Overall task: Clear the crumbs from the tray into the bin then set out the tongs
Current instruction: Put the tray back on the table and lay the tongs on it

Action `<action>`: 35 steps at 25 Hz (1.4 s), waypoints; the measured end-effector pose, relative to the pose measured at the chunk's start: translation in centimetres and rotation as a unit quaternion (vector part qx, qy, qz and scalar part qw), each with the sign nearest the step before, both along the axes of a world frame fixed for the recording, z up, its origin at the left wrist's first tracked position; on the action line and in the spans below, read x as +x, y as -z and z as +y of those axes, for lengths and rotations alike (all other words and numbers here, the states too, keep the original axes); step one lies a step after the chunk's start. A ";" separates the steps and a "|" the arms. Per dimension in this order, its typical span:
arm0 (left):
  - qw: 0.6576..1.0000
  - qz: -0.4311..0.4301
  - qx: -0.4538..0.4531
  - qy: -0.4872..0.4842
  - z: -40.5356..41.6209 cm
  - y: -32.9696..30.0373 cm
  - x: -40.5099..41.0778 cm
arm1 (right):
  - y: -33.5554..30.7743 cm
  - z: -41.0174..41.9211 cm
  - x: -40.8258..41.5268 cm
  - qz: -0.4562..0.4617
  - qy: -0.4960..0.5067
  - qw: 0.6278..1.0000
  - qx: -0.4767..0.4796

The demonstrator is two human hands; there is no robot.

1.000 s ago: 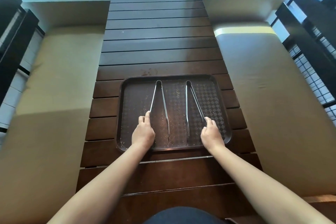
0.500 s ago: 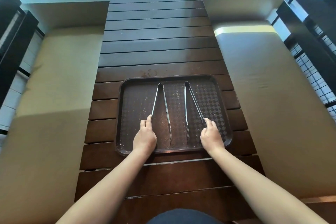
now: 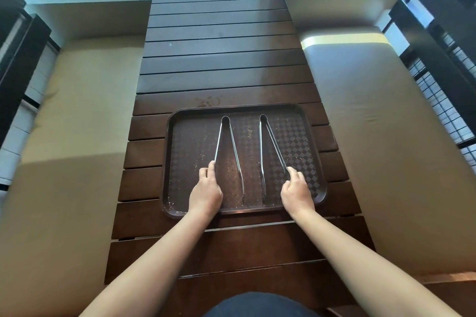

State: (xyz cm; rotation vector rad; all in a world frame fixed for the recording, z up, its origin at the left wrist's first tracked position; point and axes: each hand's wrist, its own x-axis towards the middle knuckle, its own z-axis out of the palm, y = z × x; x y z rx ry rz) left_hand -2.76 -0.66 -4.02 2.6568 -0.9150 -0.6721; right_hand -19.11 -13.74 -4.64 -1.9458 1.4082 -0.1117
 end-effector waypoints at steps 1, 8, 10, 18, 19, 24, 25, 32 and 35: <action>1.000 0.000 -0.001 0.000 0.0 0.0 0.0 | 0.0 0.0 0.0 0.000 -0.001 1.000 -0.001; 1.000 0.002 -0.007 0.000 0.1 0.0 0.0 | -0.1 -0.1 0.0 0.003 -0.004 1.000 -0.003; 1.000 0.003 -0.009 -0.001 0.1 0.0 0.0 | -0.1 -0.1 0.0 0.003 -0.006 1.000 -0.004; 1.000 0.003 -0.019 -0.003 0.0 0.2 0.2 | -0.2 -0.1 0.1 0.002 -0.005 1.000 -0.001; 1.000 0.002 -0.017 -0.004 0.0 0.2 0.1 | -0.2 -0.1 0.1 0.002 -0.006 1.000 0.000; 1.000 0.002 -0.006 -0.007 0.2 0.2 0.0 | -0.3 -0.2 0.2 0.008 -0.008 1.000 0.004; 1.000 0.003 -0.006 -0.008 0.2 0.2 0.0 | -0.3 -0.2 0.2 0.008 -0.009 1.000 0.004; 1.000 0.004 -0.004 -0.013 0.0 0.1 0.1 | -0.3 -0.3 0.3 0.007 -0.010 1.000 0.010; 1.000 0.003 -0.002 -0.011 0.1 0.1 0.0 | -0.3 -0.3 0.2 0.007 -0.012 1.000 0.009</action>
